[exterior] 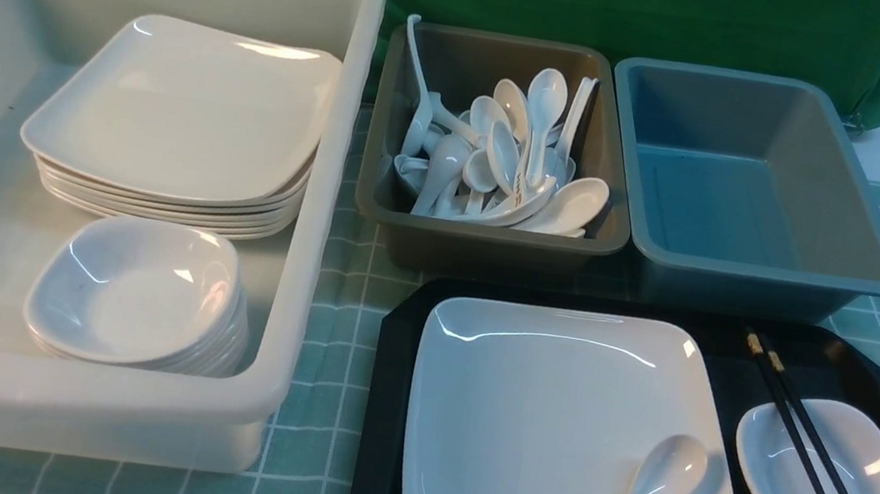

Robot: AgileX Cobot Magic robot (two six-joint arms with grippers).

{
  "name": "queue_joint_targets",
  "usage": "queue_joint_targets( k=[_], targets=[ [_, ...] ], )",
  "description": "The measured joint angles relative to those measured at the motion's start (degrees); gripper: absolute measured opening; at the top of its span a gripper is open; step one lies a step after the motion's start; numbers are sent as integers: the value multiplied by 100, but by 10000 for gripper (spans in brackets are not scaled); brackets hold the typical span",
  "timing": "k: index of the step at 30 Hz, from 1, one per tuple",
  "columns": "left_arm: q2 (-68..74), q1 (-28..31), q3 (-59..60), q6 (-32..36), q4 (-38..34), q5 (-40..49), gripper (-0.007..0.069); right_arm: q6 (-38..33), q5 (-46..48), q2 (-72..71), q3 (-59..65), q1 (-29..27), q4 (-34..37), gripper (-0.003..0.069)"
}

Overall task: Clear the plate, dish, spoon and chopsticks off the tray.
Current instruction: Use the right arm to grab a pair of chopsticks from the plate

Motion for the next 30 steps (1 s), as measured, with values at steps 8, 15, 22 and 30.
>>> queue_joint_targets(
  k=[8, 15, 22, 30],
  targets=[
    [3027, -862, -2640, 2497, 149, 2703, 17, 0, 0, 0, 0, 0, 0, 242],
    [4891, -2434, -3350, 3018, 76, 2636, 17, 0, -31, 0, 0, 0, 0, 242],
    [5119, -3489, -3435, 3400, 64, 2146, 17, 1279, -877, 0, 0, 0, 387, 242],
    [4844, -3583, -3443, 3603, 43, 1970, 17, 3140, -1590, 117, -211, 76, 520, 211]
  ],
)
